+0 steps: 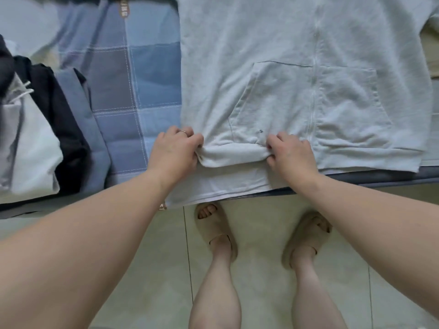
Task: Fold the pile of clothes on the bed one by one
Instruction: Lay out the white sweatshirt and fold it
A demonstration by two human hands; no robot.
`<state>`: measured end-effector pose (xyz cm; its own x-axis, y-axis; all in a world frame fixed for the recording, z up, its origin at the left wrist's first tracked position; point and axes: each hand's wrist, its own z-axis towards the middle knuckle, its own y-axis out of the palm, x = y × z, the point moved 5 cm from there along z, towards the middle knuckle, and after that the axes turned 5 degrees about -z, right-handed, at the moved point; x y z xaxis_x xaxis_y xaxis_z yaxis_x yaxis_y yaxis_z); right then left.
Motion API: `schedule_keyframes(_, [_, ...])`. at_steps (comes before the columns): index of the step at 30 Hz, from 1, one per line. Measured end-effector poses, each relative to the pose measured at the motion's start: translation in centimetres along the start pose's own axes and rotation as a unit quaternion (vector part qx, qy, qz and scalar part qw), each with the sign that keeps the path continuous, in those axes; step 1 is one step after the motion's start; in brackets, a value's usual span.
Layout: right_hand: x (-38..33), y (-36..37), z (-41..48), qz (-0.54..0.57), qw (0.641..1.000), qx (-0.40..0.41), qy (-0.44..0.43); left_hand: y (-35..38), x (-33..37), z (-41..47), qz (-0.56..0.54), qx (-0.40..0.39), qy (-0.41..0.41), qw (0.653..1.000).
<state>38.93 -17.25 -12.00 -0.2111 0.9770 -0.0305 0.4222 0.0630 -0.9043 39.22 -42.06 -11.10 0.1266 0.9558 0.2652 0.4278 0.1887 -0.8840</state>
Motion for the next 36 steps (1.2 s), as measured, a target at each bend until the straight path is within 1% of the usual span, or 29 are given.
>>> schedule_keyframes(3, [-0.1,-0.7,-1.2,0.059,0.998,0.005,-0.026,-0.5,0.0,-0.9,0.005,-0.018,0.002,1.0])
schedule_keyframes(4, [-0.2,-0.7,-1.9,0.062,0.997,-0.015,-0.032,-0.7,0.0,-1.4,0.009,-0.031,-0.005,0.999])
schedule_keyframes(7, [-0.4,-0.7,-3.0,0.053,0.991,-0.12,-0.036,-0.7,-0.3,-2.8,0.029,-0.086,-0.03,0.995])
schedule_keyframes(9, [-0.6,-1.5,-2.7,0.052,0.984,-0.169,-0.035,-0.8,-0.3,-3.4,0.044,-0.119,-0.051,0.991])
schedule_keyframes(12, [-1.0,-3.4,-1.9,0.083,0.964,-0.247,-0.044,-1.4,0.2,-3.3,0.028,-0.18,-0.082,0.98])
schedule_keyframes(13, [-1.0,-4.3,-1.5,0.097,0.96,-0.261,-0.041,-1.8,0.8,-3.0,0.017,-0.193,-0.082,0.978])
schedule_keyframes(15, [-0.6,-6.8,-0.4,0.113,0.963,-0.243,-0.029,-3.5,2.0,-2.0,-0.007,-0.181,-0.066,0.981])
schedule_keyframes(18, [0.9,-10.7,2.1,0.117,0.974,-0.192,-0.019,-6.7,3.8,0.6,-0.043,-0.119,-0.045,0.991])
schedule_keyframes(22, [5.0,-15.1,5.5,0.067,0.988,-0.142,0.001,-10.5,6.6,5.1,-0.052,-0.069,-0.036,0.996])
schedule_keyframes(24, [7.7,-16.9,7.2,0.059,0.99,-0.125,0.015,-12.2,8.2,7.7,-0.051,-0.052,-0.033,0.997])
schedule_keyframes(27, [12.1,-19.1,9.6,0.054,0.992,-0.11,0.016,-14.1,10.5,11.7,-0.048,-0.037,-0.039,0.997])
schedule_keyframes(31, [18.2,-22.3,12.5,0.062,0.994,-0.09,0.015,-16.2,13.4,16.8,-0.037,-0.038,-0.055,0.997])
schedule_keyframes(36, [24.9,-26.9,15.6,0.08,0.995,-0.065,0.016,-19.4,16.4,23.1,-0.025,-0.019,-0.086,0.996])
